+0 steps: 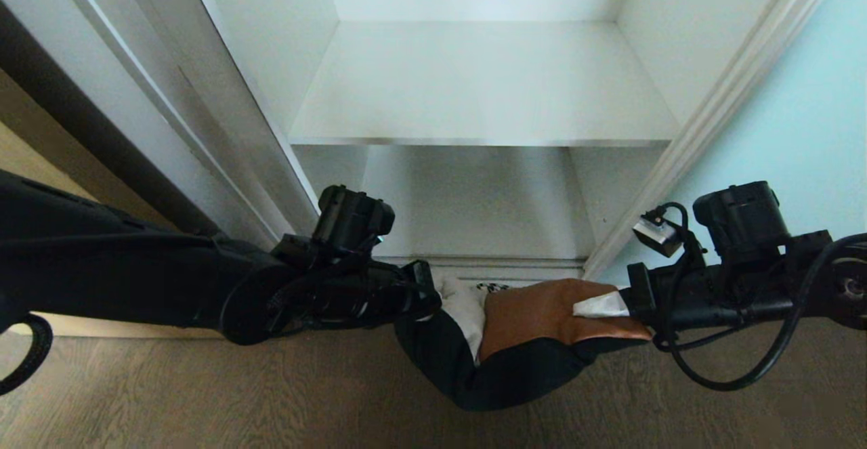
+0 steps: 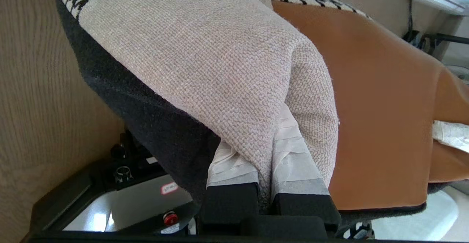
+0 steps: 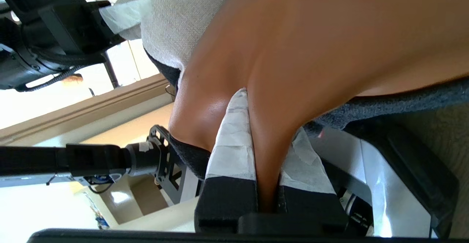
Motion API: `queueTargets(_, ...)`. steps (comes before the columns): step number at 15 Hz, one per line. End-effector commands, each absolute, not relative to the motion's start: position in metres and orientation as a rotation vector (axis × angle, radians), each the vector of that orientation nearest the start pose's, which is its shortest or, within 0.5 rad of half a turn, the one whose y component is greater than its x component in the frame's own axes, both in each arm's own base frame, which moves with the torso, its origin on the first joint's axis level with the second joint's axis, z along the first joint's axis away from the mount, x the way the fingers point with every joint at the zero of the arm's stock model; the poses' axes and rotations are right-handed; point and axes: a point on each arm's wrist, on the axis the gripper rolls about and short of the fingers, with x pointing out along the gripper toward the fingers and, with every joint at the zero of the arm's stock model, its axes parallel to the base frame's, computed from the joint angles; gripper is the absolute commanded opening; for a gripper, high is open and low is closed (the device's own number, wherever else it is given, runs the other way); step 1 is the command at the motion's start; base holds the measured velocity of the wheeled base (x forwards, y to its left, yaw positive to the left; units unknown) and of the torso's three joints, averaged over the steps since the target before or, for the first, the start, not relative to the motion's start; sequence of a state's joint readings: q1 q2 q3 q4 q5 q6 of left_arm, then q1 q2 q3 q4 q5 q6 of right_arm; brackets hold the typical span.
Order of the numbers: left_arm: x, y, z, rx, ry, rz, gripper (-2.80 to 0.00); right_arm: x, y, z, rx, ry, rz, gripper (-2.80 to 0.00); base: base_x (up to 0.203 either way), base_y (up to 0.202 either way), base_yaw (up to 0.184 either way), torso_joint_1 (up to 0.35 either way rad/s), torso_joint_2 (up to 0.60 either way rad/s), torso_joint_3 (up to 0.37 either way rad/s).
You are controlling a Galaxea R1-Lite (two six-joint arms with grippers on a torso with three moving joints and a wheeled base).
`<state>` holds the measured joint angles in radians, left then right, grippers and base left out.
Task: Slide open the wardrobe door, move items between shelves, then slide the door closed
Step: Place the pillow on the lower shelf
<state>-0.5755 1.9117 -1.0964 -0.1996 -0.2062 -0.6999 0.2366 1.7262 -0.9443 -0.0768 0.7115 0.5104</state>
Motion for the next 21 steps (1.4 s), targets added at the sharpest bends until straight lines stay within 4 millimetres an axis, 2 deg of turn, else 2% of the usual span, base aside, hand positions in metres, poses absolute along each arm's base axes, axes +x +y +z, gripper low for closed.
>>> queueTargets(1, 0.302, -0.199, 0.145, -0.531, 0.859, -0.496, -2.80, 0.292, 0.084, 0.161, 0.631, 0.940, 0.708, -2.80, 0.000, 0.000, 0.000, 0.006, -0.01, -0.194)
queueTargets(5, 0.316, -0.201, 0.137, -0.536, 0.864, -0.475, -2.80, 0.307, 0.081, 0.161, 0.637, 0.922, 0.692, -2.80, 0.000, 0.000, 0.000, 0.003, 0.00, -0.144)
queueTargets(7, 0.328, -0.201, 0.129, -0.541, 0.865, -0.456, -2.80, 0.318, 0.081, 0.163, 0.638, 0.907, 0.689, -2.80, 0.000, 0.000, 0.000, 0.001, 0.00, -0.019)
queueTargets(9, 0.343, -0.198, 0.132, -0.555, 0.835, -0.445, -2.80, 0.333, 0.080, 0.163, 0.641, 0.889, 0.683, -2.80, 0.000, 0.000, 0.000, 0.000, 0.00, 0.000)
queueTargets(12, 0.356, -0.200, 0.146, -0.573, 0.770, -0.460, -2.80, 0.354, 0.077, 0.165, 0.643, 0.854, 0.676, -2.80, 0.000, 0.000, 0.000, 0.000, 0.00, 0.000)
queueTargets(17, 0.378, -0.192, 0.169, -0.601, 0.666, -0.463, -2.80, 0.382, 0.073, 0.195, 0.618, 0.716, 0.701, -2.80, 0.000, 0.000, 0.000, 0.000, 0.00, 0.000)
queueTargets(21, 0.390, -0.192, 0.167, -0.589, 0.632, -0.463, -2.80, 0.398, 0.070, 0.208, 0.601, 0.648, 0.712, -2.80, 0.000, 0.000, 0.000, 0.000, 0.00, 0.000)
